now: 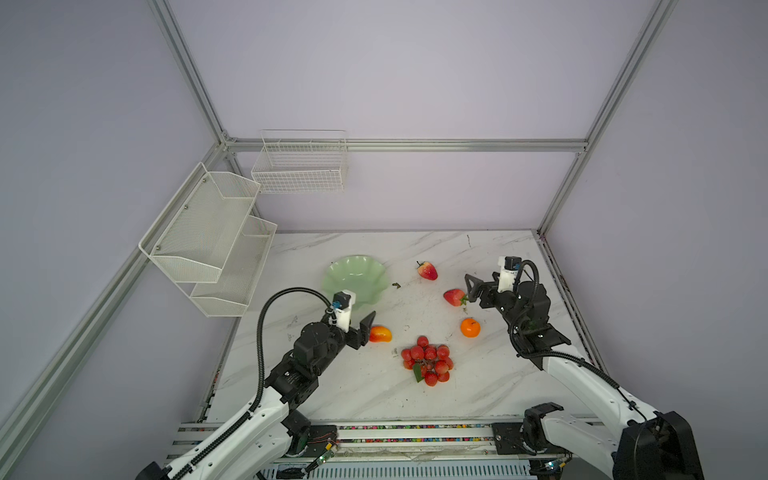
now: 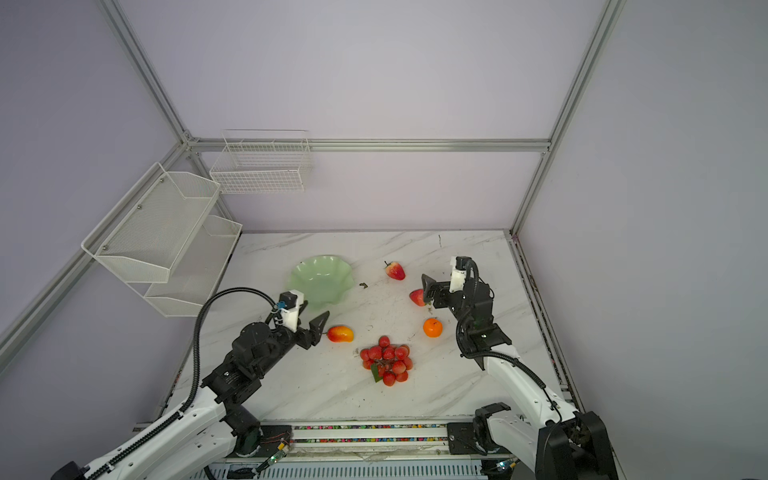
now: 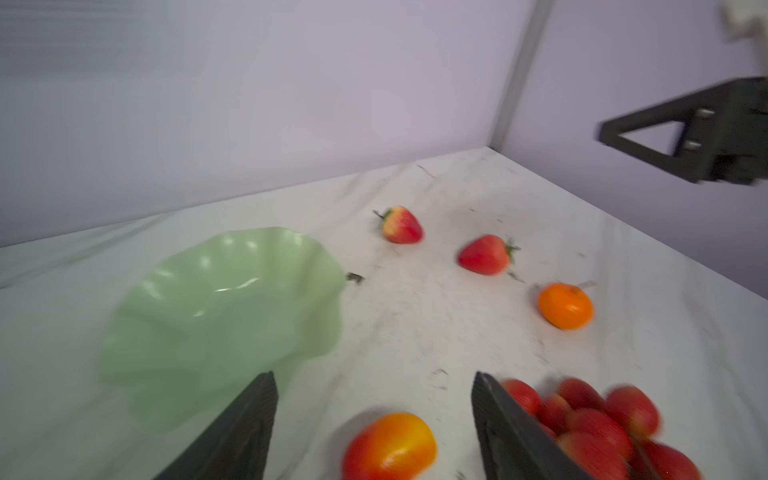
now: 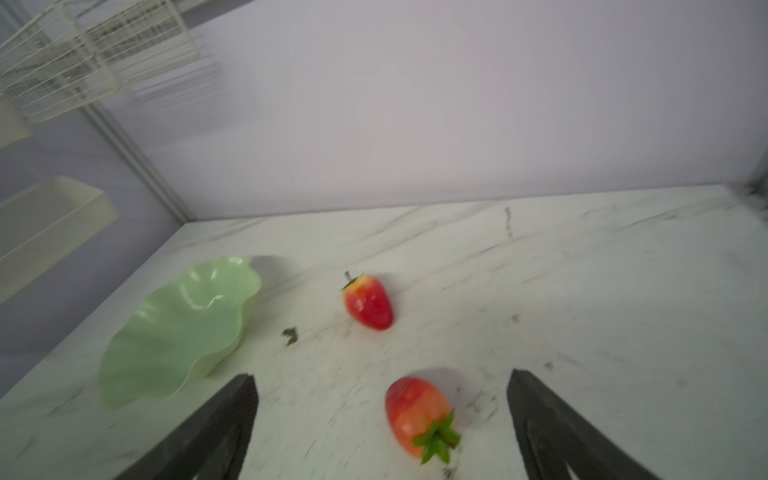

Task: Place and organize the fake fruits in the fruit bowl
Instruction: 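Grasp the red strawberry bunch with the left gripper while the right gripper approaches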

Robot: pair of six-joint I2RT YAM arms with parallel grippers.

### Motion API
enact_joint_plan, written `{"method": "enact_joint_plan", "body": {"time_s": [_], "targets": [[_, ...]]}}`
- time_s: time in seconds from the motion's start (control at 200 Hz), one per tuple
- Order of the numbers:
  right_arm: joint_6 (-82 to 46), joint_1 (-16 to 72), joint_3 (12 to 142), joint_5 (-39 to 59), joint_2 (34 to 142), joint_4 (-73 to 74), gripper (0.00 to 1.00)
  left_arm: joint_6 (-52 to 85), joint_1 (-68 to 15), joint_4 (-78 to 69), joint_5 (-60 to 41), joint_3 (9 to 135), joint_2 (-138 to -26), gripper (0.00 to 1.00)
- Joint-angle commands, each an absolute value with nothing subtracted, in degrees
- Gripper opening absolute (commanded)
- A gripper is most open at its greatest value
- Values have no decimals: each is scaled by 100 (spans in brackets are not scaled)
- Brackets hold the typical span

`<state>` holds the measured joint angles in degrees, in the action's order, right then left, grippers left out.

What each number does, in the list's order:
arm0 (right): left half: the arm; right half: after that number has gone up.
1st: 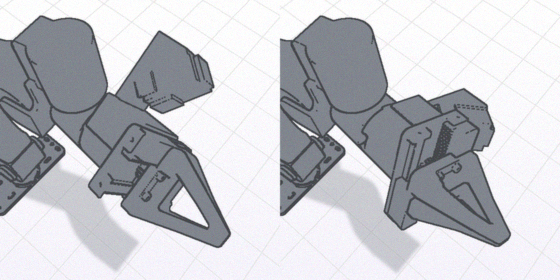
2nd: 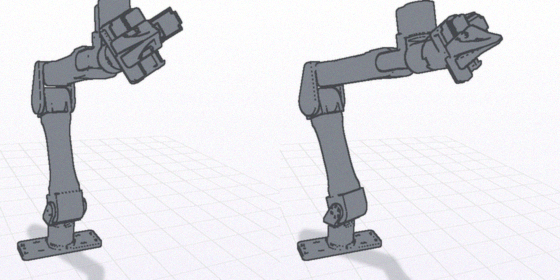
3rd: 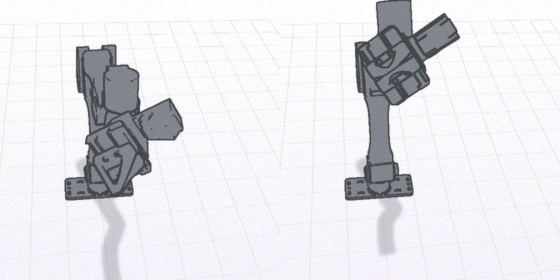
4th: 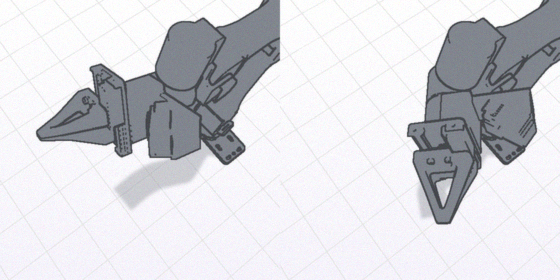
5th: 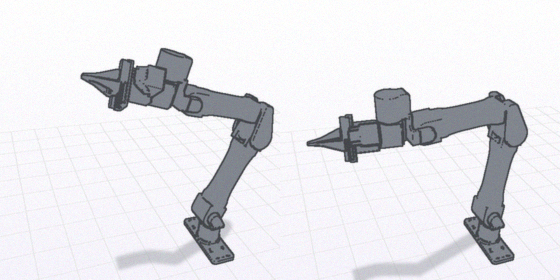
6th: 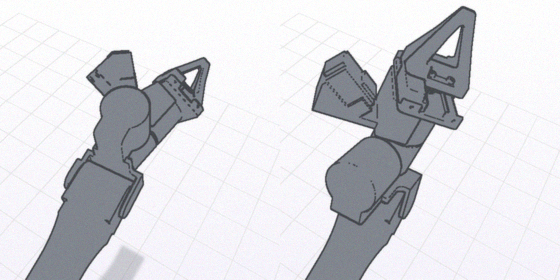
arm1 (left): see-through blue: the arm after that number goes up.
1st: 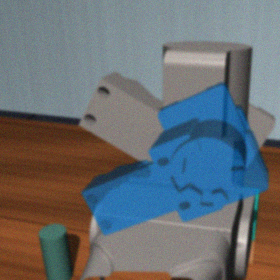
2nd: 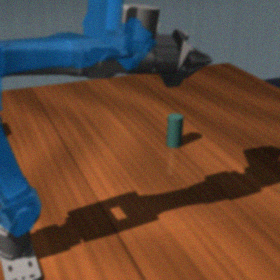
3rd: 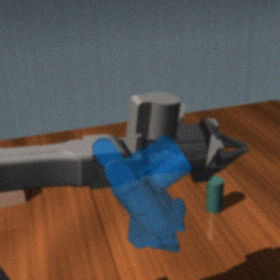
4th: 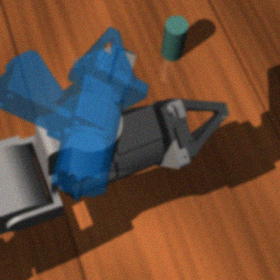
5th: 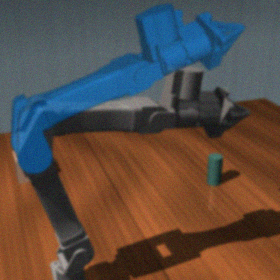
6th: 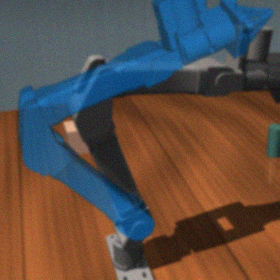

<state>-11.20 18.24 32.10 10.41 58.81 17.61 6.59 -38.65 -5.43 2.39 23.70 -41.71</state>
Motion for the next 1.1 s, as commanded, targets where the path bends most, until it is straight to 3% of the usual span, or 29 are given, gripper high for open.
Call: {"method": "enact_joint_plan", "body": {"time_s": [0.0, 0.17, 0.425, 0.87, 1.095], "targets": [[-1968, 2161, 3066, 2090, 5386, 837, 97, 72, -4880, -363, -393, 2585, -4393, 71], [-3365, 2315, 2629, 2202, 4838, 239, 97, -698, -5828, -773, -404, 2799, -5245, 56], [-4177, 2667, 2215, 2329, 3834, -645, 97, -1212, -5956, -1535, -585, 2886, -6020, 56], [-4358, 2733, 1940, 3302, 3385, -1490, 97, -1369, -5956, -2153, -964, 3188, -6826, 56], [-4343, 2744, 1934, 3356, 3142, -1568, 97, -1440, -5955, -2081, -1267, 3373, -7159, 38]]}}
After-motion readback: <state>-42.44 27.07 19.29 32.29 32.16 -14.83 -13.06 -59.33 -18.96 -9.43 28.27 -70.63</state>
